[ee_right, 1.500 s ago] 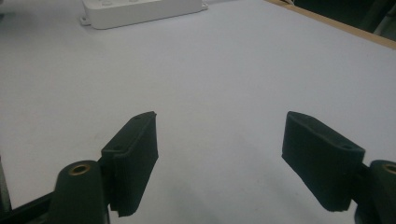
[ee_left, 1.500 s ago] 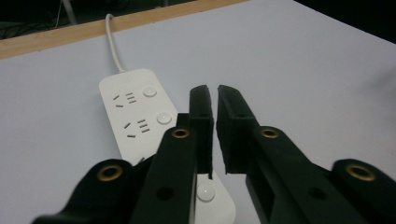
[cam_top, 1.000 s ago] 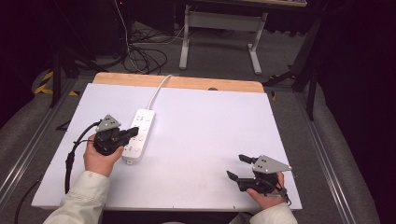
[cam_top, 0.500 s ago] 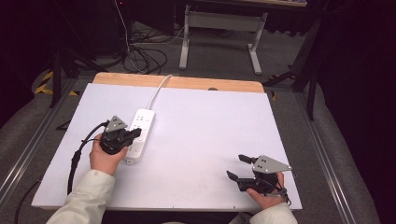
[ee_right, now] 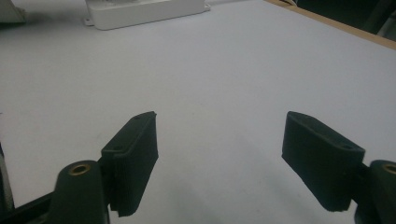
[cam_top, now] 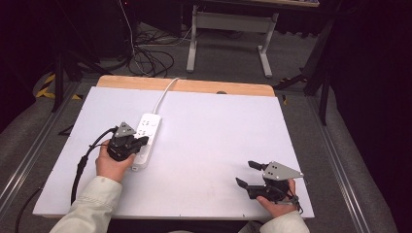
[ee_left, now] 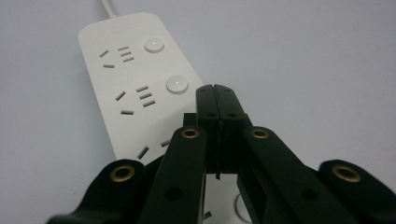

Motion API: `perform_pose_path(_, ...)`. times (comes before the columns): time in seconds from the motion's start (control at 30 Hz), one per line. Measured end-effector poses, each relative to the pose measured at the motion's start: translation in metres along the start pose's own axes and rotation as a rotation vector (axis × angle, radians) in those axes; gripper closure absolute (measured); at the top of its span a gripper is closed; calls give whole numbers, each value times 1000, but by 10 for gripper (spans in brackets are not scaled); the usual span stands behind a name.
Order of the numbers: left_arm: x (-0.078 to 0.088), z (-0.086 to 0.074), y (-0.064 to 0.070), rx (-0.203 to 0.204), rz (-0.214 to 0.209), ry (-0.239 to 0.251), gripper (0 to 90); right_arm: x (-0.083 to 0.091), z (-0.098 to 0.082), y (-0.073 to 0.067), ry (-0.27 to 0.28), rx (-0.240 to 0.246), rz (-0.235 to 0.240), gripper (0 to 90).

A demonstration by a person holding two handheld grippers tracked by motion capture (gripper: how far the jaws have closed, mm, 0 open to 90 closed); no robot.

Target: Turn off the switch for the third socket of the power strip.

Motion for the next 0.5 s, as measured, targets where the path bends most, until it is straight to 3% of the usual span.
perform_pose_path(0.37, -5, -3, 0, 0, 12, -30, 898, 0, 0, 0, -1, 1, 1, 272)
perform_pose_path(0.5, -4, -4, -1, -18, 24, -31, 899, 0, 0, 0, 2, 2, 1, 272)
Point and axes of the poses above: each handheld gripper's, and its own axes: x roughly backward along the jaws, z roughly out of its top, y roughly to its right, the point moved 6 cm from there along -x, roughly forward along the jaws, and after that the axes turned 7 degrees about -x, right-handed, at the moved point
